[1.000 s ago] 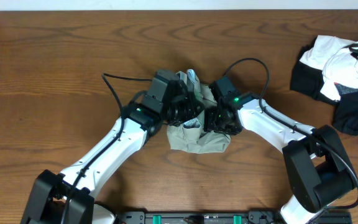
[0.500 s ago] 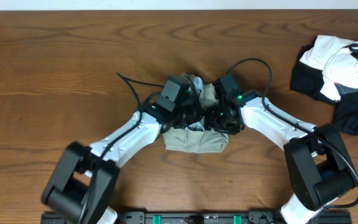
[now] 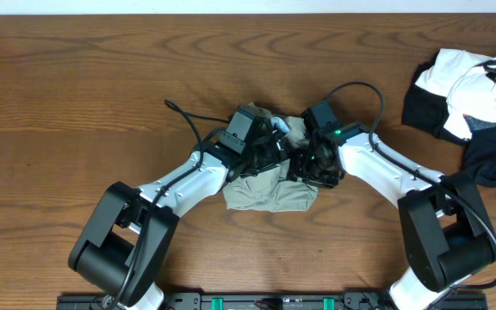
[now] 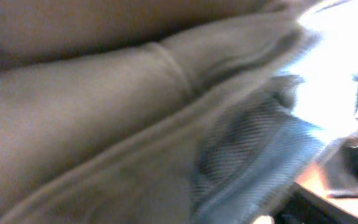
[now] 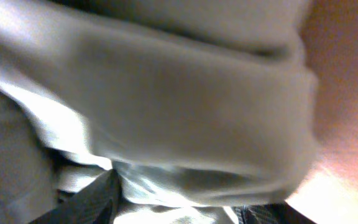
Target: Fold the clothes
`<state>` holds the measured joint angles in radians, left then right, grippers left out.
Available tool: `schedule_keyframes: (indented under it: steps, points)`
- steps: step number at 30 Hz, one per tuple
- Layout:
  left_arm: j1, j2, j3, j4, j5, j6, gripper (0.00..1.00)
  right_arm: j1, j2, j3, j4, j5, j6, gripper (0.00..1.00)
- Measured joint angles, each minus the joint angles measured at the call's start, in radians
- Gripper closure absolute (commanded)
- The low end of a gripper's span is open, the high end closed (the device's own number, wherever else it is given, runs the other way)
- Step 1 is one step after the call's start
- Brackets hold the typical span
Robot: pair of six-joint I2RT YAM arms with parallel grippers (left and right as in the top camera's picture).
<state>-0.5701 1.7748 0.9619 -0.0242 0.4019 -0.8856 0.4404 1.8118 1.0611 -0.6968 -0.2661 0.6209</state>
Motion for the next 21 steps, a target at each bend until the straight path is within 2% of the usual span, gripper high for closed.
schedule_keyframes:
  steps: [7, 11, 15, 21]
  points:
    - [-0.011, 0.000, 0.011, 0.042, 0.098, 0.012, 0.06, -0.005, -0.100, 0.000, -0.122, 0.066, -0.011, 0.36]
    - [-0.010, -0.006, 0.026, 0.094, 0.151, 0.026, 0.06, -0.023, -0.210, 0.000, -0.156, 0.086, -0.023, 0.30]
    - [-0.015, -0.030, 0.026, 0.077, 0.180, 0.055, 0.06, -0.053, -0.329, 0.013, -0.156, 0.101, -0.031, 0.25]
    - [-0.018, -0.151, 0.026, 0.069, 0.194, 0.074, 0.06, -0.072, -0.402, 0.023, -0.179, 0.094, -0.037, 0.25]
